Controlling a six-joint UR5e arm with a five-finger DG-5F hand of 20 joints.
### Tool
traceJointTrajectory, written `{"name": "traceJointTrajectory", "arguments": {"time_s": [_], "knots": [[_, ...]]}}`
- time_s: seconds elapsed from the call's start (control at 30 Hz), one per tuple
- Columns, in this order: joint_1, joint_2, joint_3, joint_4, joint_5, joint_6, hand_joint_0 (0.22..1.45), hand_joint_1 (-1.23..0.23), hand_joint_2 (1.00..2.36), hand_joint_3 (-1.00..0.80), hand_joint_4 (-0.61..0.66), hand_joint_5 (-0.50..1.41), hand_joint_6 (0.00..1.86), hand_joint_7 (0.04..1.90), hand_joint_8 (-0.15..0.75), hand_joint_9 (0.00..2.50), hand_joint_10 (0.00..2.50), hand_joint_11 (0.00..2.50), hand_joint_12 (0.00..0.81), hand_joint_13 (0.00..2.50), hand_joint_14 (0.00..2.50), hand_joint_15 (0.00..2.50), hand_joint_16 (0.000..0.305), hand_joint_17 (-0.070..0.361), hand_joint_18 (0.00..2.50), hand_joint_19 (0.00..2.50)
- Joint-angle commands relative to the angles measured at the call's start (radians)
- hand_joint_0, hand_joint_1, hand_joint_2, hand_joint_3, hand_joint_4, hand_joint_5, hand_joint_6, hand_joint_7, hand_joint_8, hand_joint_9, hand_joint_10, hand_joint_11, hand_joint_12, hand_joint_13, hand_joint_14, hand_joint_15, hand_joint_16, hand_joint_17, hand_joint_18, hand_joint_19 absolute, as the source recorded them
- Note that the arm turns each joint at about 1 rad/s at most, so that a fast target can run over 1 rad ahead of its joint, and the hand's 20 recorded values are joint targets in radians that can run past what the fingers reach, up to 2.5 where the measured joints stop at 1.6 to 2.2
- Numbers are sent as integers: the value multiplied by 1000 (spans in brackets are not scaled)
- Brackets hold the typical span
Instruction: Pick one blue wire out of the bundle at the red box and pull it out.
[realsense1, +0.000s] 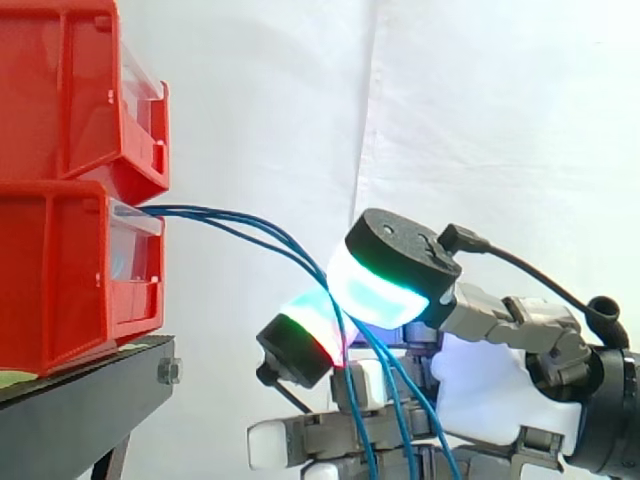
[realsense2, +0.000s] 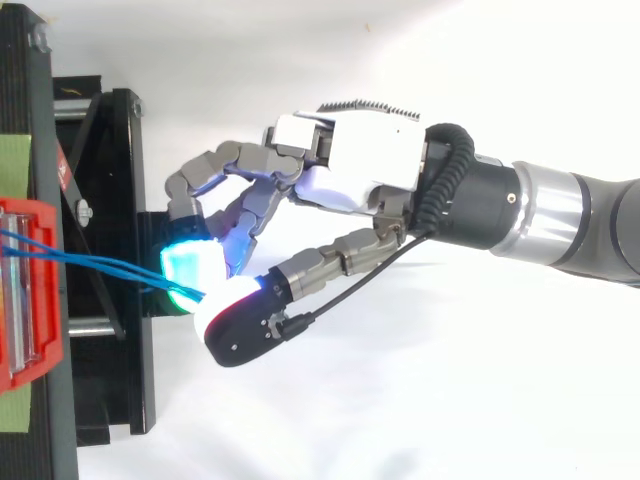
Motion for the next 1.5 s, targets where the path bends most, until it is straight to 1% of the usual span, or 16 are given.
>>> {"name": "traceJointTrajectory", "arguments": {"time_s": [0.0, 0.03, 0.1, 0.17, 0.27, 0.4, 0.57, 0.9, 1.07, 1.17, 1.2, 1.23, 1.47], "knots": [[1, 1, 16, -2, 3, -2, 602, -848, 1034, -3, -63, -109, 898, 1186, 305, 1173, 17, 657, 435, 826, 12, 366, 62, 140, 826, 490], [-1, 1, 30, -6, 4, -2, 601, -848, 1037, 5, -67, -115, 898, 1169, 300, 1153, 17, 640, 431, 825, 12, 362, 62, 140, 827, 488], [-3, 4, 37, -20, 3, -3, 597, -847, 1045, 9, -41, -125, 892, 1141, 293, 1138, 17, 611, 429, 824, 12, 359, 63, 141, 825, 488], [-3, 2, 39, -26, 3, -3, 572, -823, 1119, -17, -6, -129, 876, 1117, 293, 1129, 14, 569, 436, 822, 12, 348, 64, 143, 822, 484], [-3, 2, 39, -29, 3, -3, 554, -803, 1169, -32, 13, -128, 863, 1091, 298, 1133, 14, 576, 439, 822, 11, 352, 65, 146, 828, 481], [-3, 2, 39, -29, 4, -3, 556, -803, 1169, -28, 21, -127, 854, 1099, 297, 1129, 14, 558, 442, 820, 11, 353, 65, 145, 824, 482], [-3, 2, 39, -29, 4, 0, 556, -801, 1193, -31, 62, -128, 832, 1049, 300, 1111, 14, 551, 438, 817, 11, 351, 64, 145, 822, 485], [-3, 2, 40, -31, 6, 1, 547, -789, 1232, -27, 86, -126, 816, 1039, 307, 1114, 14, 548, 442, 818, 11, 353, 65, 146, 822, 474], [-3, 2, 39, -29, 14, 1, 530, -775, 1334, -49, 114, -128, 807, 1036, 319, 1107, 16, 547, 445, 821, 11, 351, 66, 148, 826, 475], [-3, 2, 40, -31, 15, 1, 531, -769, 1356, -42, 132, -128, 805, 1016, 319, 1099, 13, 552, 441, 818, 11, 355, 65, 147, 823, 483], [-3, 2, 39, -29, 15, 1, 519, -768, 1416, -65, 140, -128, 800, 1000, 316, 1096, 16, 550, 446, 819, 11, 354, 66, 148, 827, 481], [-3, 2, 40, -31, 15, 1, 516, -768, 1430, -69, 152, -128, 795, 1003, 320, 1100, 15, 553, 445, 818, 11, 351, 66, 148, 828, 482], [-3, 2, 39, -31, 15, 1, 521, -756, 1417, -51, 184, -133, 796, 979, 329, 1085, 13, 575, 447, 809, 11, 358, 66, 148, 818, 478]]}}
